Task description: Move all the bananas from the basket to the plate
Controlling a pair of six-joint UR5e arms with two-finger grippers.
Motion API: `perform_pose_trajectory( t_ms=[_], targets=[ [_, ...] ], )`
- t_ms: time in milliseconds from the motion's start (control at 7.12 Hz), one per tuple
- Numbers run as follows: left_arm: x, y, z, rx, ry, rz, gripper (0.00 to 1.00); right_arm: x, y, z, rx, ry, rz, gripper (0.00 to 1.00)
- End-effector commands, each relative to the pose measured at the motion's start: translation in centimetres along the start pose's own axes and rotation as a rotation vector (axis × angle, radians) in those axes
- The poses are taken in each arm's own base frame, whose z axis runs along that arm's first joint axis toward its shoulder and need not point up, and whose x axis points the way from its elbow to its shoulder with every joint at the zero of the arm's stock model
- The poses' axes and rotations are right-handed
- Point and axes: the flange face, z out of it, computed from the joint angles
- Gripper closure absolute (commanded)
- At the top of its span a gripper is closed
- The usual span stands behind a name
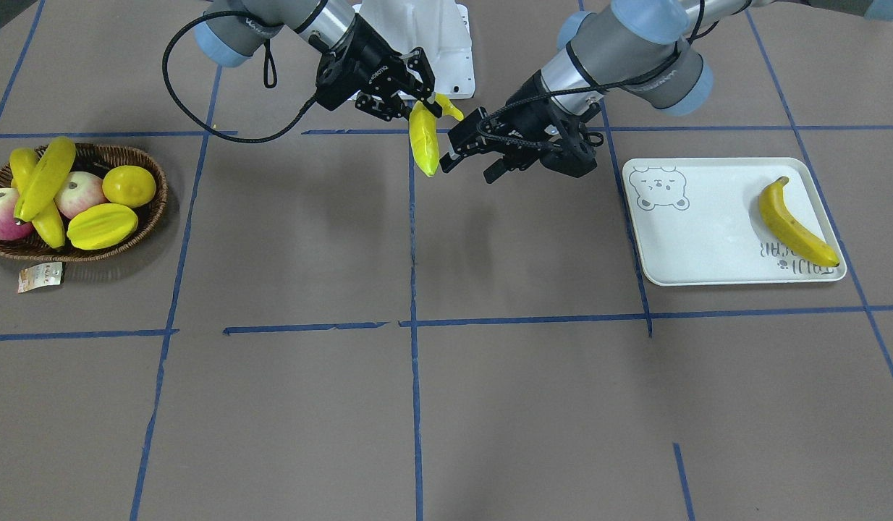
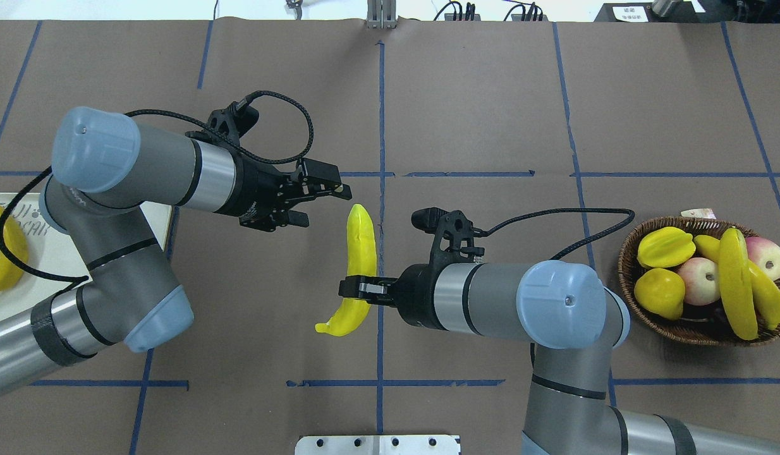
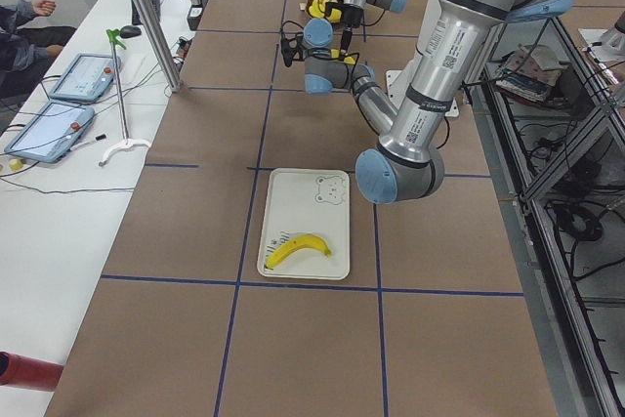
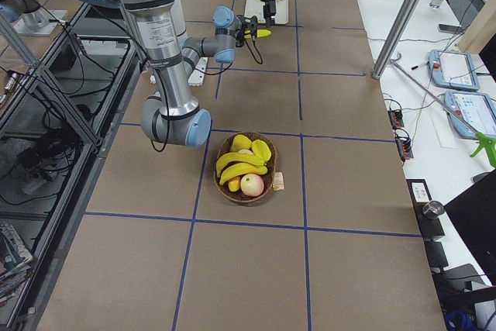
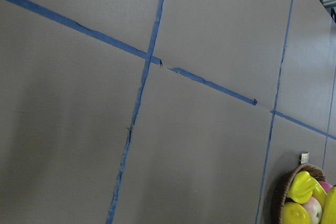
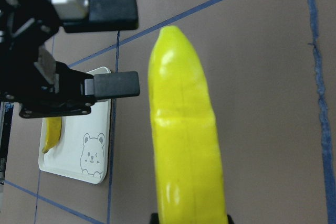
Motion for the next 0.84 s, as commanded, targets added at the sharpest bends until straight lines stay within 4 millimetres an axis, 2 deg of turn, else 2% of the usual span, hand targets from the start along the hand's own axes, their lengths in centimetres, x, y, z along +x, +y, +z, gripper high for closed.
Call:
perform_pose_trajectory(
  t_ms=[0, 140, 421, 702],
  targets=[
    [0.2, 1.4, 1.1, -0.015, 0.002, 0.005, 0.01, -0.9, -0.1, 0.3, -0.001, 0.015, 0.000, 0.94],
    [0.1, 2.2, 1.6, -0.030, -0.001, 0.009, 0.01, -0.9, -0.1, 0.4, -0.001, 0.015, 0.000, 0.94],
    [0.1, 2.4, 1.7, -0.033, -0.001, 0.009, 0.26, -0.8, -0.1, 0.5, -0.001, 0.017, 0.000, 0.94],
    [0.6, 2.4, 1.7, -0.034, 0.007, 0.010, 0.37, -0.4, -0.1, 0.9, -0.002, 0.029, 0.003, 0.94]
  ],
)
